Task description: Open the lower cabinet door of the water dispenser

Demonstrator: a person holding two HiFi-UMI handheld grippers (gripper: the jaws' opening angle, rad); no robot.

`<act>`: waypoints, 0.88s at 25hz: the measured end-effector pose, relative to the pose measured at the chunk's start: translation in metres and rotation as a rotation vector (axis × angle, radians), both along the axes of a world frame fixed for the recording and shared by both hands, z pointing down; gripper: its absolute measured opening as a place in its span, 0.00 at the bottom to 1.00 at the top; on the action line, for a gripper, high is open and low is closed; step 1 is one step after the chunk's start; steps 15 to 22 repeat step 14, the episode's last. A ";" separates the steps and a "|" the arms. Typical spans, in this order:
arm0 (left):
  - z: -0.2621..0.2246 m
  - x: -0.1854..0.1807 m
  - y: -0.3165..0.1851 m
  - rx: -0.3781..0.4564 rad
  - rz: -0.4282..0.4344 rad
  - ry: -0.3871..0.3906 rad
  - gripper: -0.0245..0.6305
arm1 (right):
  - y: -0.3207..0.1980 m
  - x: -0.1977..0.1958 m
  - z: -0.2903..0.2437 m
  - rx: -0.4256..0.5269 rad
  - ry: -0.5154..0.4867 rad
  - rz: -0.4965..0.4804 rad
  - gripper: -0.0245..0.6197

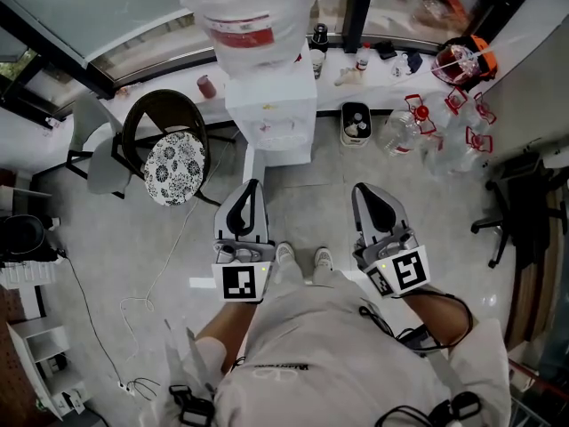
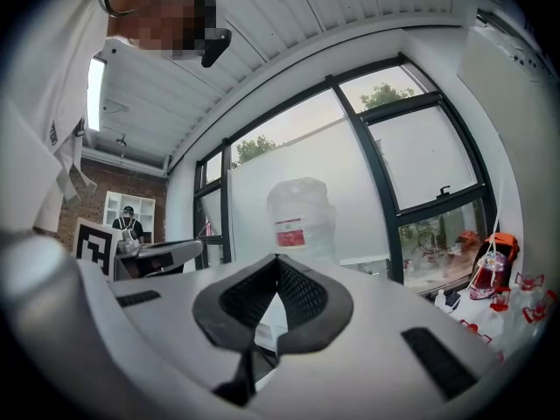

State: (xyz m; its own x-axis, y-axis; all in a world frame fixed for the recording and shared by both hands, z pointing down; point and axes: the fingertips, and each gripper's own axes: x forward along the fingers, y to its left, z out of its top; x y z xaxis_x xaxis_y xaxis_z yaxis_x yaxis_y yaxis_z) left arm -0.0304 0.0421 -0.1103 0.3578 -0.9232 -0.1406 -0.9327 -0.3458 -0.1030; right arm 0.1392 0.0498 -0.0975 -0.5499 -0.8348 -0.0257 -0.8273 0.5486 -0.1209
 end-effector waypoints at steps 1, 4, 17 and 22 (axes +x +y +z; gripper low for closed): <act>0.000 -0.001 0.000 0.001 0.000 0.002 0.04 | 0.000 -0.001 0.000 0.001 0.002 -0.001 0.06; 0.000 -0.003 0.000 0.006 -0.002 0.003 0.04 | 0.000 -0.004 0.001 0.005 0.007 -0.005 0.06; -0.004 -0.002 -0.003 0.010 -0.010 0.007 0.04 | -0.005 -0.009 -0.008 0.023 0.017 -0.029 0.06; -0.004 -0.002 -0.003 0.010 -0.010 0.007 0.04 | -0.005 -0.009 -0.008 0.023 0.017 -0.029 0.06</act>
